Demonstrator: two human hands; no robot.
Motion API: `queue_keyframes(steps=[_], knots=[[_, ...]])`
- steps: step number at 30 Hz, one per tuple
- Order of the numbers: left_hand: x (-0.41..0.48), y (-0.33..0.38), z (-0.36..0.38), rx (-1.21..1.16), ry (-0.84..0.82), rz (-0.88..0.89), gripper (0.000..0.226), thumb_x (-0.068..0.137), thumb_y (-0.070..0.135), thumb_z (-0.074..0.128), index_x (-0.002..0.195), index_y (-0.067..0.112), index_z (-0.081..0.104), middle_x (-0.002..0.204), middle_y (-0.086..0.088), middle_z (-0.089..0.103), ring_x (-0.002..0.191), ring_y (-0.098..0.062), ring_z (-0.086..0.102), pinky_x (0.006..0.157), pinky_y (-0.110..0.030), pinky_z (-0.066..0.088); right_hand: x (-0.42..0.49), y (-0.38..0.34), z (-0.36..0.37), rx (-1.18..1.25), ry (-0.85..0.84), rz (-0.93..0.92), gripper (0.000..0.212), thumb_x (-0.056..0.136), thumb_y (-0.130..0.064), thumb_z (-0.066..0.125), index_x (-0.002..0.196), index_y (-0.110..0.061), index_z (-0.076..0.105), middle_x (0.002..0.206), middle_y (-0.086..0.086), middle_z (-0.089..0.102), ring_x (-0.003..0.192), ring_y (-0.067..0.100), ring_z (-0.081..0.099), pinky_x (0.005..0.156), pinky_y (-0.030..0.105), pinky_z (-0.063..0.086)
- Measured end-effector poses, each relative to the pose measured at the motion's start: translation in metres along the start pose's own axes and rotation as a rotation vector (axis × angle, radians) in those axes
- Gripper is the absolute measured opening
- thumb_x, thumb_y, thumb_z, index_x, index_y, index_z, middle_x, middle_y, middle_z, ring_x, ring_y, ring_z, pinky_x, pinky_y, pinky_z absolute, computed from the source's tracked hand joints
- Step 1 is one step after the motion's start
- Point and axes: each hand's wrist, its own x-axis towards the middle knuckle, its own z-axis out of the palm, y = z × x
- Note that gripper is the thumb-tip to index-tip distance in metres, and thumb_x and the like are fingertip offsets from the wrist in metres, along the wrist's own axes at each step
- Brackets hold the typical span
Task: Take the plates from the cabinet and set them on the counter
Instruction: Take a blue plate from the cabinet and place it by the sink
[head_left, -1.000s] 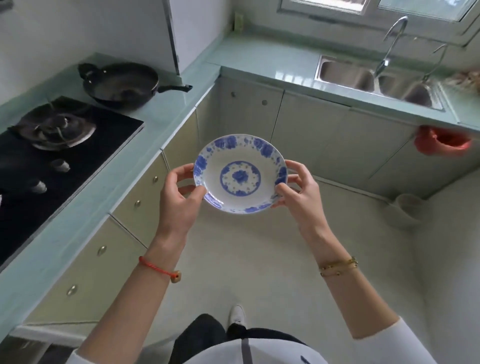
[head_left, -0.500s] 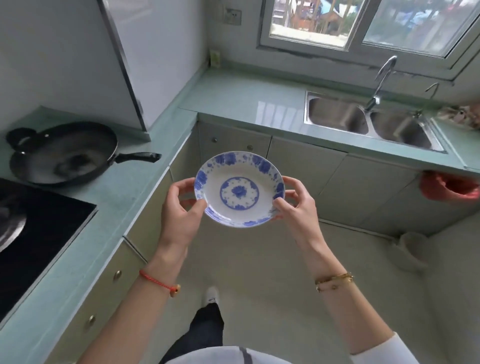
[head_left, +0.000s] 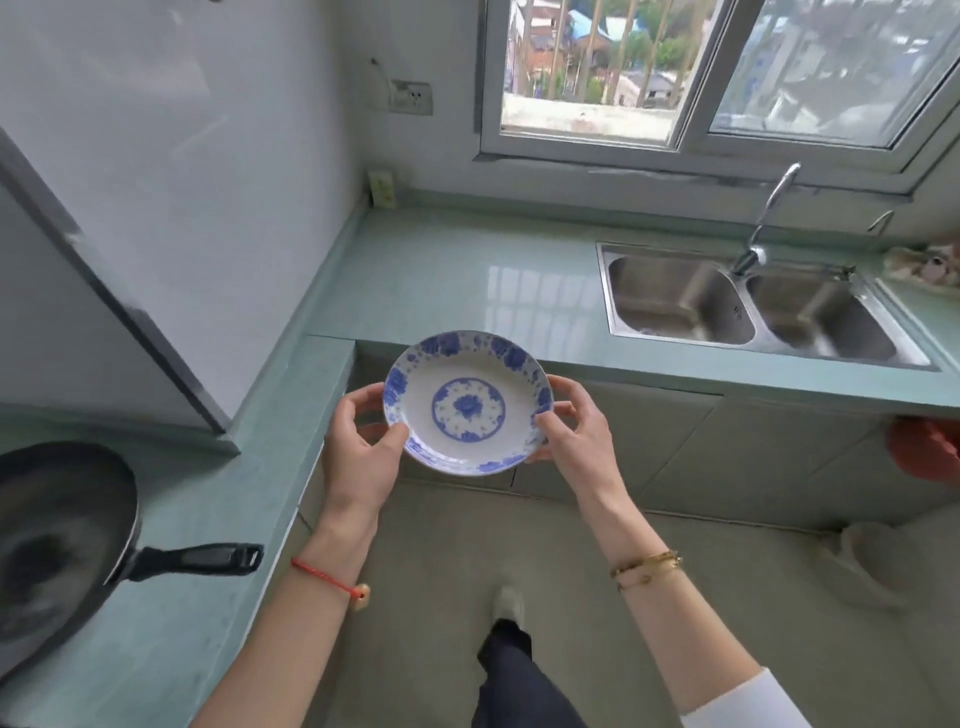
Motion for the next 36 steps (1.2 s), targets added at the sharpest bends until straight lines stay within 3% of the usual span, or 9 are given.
queue_keyframes(steps=[5, 9, 13, 17, 23, 26, 29, 32, 36], knots=[[0.109, -0.004, 0.046, 0.023, 0.020, 0.002, 0.043, 0.081, -0.005, 0.067, 0.118, 0.016, 0.062, 0.109, 0.005, 0.067, 0.078, 0.015, 0.063, 0.065, -0.007, 0.052, 0.125, -0.004, 0.020, -0.041, -0.050, 0.000, 0.042, 0.088, -0.002, 0.052, 0.124, -0.023, 0.056, 0.099, 0.005, 0.066, 0.070, 0.011, 0.073, 0.058, 0.033, 0.062], [0.197, 0.001, 0.085, 0.044, 0.049, -0.035, 0.044, 0.078, -0.001, 0.071, 0.117, 0.019, 0.064, 0.115, 0.003, 0.068, 0.089, -0.010, 0.068, 0.083, -0.034, 0.059, 0.229, -0.016, 0.036, -0.072, -0.080, -0.016, 0.043, 0.089, -0.003, 0.051, 0.125, -0.026, 0.053, 0.099, 0.002, 0.061, 0.079, 0.016, 0.070, 0.058, 0.031, 0.062], [0.282, 0.004, 0.120, 0.058, 0.083, -0.064, 0.046, 0.078, -0.001, 0.070, 0.117, 0.022, 0.064, 0.117, 0.004, 0.067, 0.087, -0.010, 0.069, 0.087, -0.041, 0.060, 0.325, -0.026, 0.057, -0.088, -0.140, 0.002, 0.048, 0.088, -0.001, 0.049, 0.130, -0.023, 0.050, 0.104, 0.004, 0.061, 0.086, 0.019, 0.070, 0.059, 0.031, 0.062], [0.362, -0.002, 0.144, 0.093, 0.092, -0.099, 0.046, 0.077, -0.001, 0.071, 0.117, 0.019, 0.064, 0.119, 0.000, 0.067, 0.094, -0.021, 0.070, 0.090, -0.047, 0.058, 0.406, -0.027, 0.083, -0.095, -0.165, 0.072, 0.053, 0.084, 0.003, 0.048, 0.133, -0.020, 0.050, 0.108, 0.009, 0.061, 0.089, 0.023, 0.070, 0.061, 0.033, 0.063], [0.472, -0.028, 0.171, 0.097, 0.073, -0.162, 0.045, 0.075, -0.002, 0.072, 0.114, 0.020, 0.065, 0.119, -0.003, 0.068, 0.096, -0.026, 0.071, 0.089, -0.050, 0.058, 0.512, -0.010, 0.124, -0.144, -0.156, 0.152, 0.056, 0.081, 0.007, 0.045, 0.133, -0.015, 0.050, 0.098, 0.007, 0.061, 0.082, 0.021, 0.069, 0.063, 0.039, 0.064], [0.525, -0.047, 0.185, 0.077, 0.049, -0.194, 0.045, 0.075, -0.002, 0.072, 0.110, 0.026, 0.064, 0.121, -0.002, 0.068, 0.094, -0.025, 0.072, 0.089, -0.049, 0.058, 0.562, 0.005, 0.144, -0.184, -0.145, 0.177, 0.058, 0.080, 0.010, 0.042, 0.133, -0.013, 0.049, 0.106, 0.015, 0.061, 0.080, 0.020, 0.068, 0.062, 0.039, 0.063], [0.576, -0.065, 0.198, 0.075, 0.018, -0.231, 0.046, 0.075, -0.002, 0.073, 0.109, 0.027, 0.064, 0.120, 0.000, 0.066, 0.095, -0.022, 0.071, 0.089, -0.047, 0.059, 0.607, 0.020, 0.165, -0.262, -0.132, 0.192, 0.057, 0.081, 0.008, 0.043, 0.134, -0.013, 0.047, 0.116, 0.019, 0.058, 0.094, 0.029, 0.067, 0.064, 0.038, 0.063], [0.620, -0.088, 0.209, 0.086, -0.019, -0.251, 0.048, 0.077, -0.001, 0.074, 0.117, 0.021, 0.064, 0.123, 0.001, 0.065, 0.099, -0.021, 0.070, 0.090, -0.046, 0.059, 0.645, 0.037, 0.183, -0.325, -0.124, 0.225, 0.056, 0.082, 0.006, 0.047, 0.134, -0.015, 0.045, 0.120, 0.021, 0.056, 0.110, 0.037, 0.060, 0.080, 0.050, 0.061], [0.656, -0.115, 0.219, 0.119, -0.033, -0.289, 0.047, 0.079, 0.001, 0.075, 0.118, 0.024, 0.062, 0.125, 0.001, 0.065, 0.103, -0.019, 0.067, 0.089, -0.039, 0.057, 0.680, 0.057, 0.203, -0.381, -0.112, 0.262, 0.057, 0.083, 0.006, 0.046, 0.136, -0.014, 0.042, 0.123, 0.020, 0.052, 0.112, 0.038, 0.057, 0.088, 0.053, 0.056]])
